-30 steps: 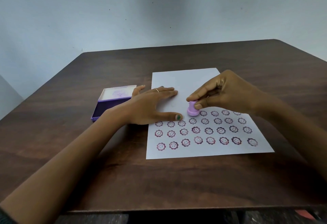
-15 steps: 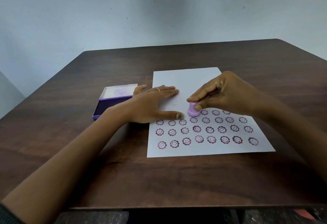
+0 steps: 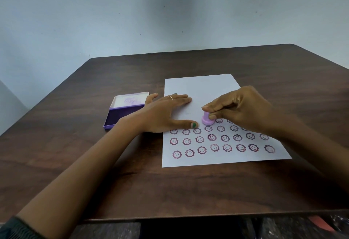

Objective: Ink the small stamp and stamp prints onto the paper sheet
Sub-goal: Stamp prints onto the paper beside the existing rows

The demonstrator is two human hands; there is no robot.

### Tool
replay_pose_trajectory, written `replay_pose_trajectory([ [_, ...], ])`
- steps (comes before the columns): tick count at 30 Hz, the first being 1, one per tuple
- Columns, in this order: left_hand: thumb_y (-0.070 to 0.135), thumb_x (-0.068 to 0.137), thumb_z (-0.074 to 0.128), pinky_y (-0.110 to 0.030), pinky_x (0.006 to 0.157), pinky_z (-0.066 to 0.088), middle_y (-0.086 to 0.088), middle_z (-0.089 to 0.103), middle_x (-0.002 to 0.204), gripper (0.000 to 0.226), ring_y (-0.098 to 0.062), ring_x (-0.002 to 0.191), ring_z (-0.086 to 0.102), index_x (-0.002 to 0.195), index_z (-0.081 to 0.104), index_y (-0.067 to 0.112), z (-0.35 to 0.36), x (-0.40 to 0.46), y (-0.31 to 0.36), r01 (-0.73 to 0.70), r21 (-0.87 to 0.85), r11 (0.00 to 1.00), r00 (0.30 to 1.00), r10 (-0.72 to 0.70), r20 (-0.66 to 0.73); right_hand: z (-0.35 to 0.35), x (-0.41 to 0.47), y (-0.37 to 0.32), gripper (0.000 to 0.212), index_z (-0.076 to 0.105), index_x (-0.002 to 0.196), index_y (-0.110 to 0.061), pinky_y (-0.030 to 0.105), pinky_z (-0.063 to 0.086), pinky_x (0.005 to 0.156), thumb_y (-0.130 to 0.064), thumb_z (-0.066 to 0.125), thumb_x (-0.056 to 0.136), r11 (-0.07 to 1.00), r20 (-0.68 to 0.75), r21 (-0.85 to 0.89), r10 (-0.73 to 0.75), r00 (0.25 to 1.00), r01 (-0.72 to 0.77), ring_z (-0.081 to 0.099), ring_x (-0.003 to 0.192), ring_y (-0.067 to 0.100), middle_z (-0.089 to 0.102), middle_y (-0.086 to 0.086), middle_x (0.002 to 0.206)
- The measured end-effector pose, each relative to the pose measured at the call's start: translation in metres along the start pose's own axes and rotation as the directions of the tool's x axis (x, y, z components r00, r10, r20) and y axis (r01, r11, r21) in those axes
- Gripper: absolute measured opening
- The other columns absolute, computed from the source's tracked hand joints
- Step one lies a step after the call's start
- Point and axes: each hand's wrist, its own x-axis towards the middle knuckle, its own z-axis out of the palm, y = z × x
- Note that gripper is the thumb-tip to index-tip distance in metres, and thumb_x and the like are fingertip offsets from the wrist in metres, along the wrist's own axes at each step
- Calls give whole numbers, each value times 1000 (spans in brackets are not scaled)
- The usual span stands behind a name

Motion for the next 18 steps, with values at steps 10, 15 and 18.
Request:
replay_pose_trajectory([
  [10,81,63,33,-51,117,-3,11,19,158,98,-12,146,15,148,21,34,-1,-1,2,8,8,1000,1000,-8,1,8,-5,1,21,72,94,-8,4,47,81,-2,71,74,996,-89,-58,-77,993,72,62,93,1,74,7,94],
  [15,79,63,33,-52,116,-8,11,19,158,96,-12,146,14,148,21,35,-1,-2,4,15,16,1000,1000,-15,4,7,-5,0,19,72,93,-7,5,48,80,-2,71,74,998,-87,-41,-48,995,44,63,92,1,74,7,95],
  [18,78,64,34,-51,116,-9,12,19,158,95,-12,146,14,148,21,35,-1,-3,5,18,19,1000,1000,-19,4,8,-6,-2,17,73,90,-7,4,47,80,-1,70,75,997,-83,-57,-57,995,52,61,94,1,74,8,95],
])
